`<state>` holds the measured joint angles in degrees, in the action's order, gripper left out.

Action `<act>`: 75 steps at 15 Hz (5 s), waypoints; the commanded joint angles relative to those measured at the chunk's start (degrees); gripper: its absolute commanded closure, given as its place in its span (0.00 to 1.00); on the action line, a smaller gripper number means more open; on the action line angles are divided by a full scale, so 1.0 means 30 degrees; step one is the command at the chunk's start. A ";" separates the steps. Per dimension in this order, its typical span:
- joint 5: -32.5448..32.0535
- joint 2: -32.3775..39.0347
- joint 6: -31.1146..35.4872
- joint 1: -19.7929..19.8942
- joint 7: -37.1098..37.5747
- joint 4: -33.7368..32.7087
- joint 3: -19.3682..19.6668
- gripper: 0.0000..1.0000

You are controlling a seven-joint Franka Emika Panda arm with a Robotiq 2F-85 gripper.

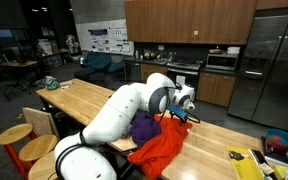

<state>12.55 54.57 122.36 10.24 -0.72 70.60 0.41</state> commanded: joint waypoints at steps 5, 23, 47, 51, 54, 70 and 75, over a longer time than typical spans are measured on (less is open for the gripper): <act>-0.1719 0.0493 -0.1620 -0.1019 0.3336 -0.1324 0.1318 0.00; -0.1770 0.2080 -0.2397 -0.0864 0.2584 -0.3715 0.0413 0.00; -0.1151 0.2175 -0.0336 0.0030 -0.0030 -0.3836 -0.0361 0.97; -0.1211 0.1813 0.0230 -0.0013 -0.0098 -0.3823 -0.0386 0.98; -0.1347 0.1442 0.0709 -0.0157 -0.0154 -0.3765 -0.0372 0.98; -0.2128 -0.0084 0.1716 -0.0717 0.1218 -0.4039 0.0730 0.98; -0.3691 -0.1740 0.2442 -0.2015 0.3298 -0.1689 0.1945 0.98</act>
<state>4.42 55.08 128.02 7.12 5.06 57.92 3.53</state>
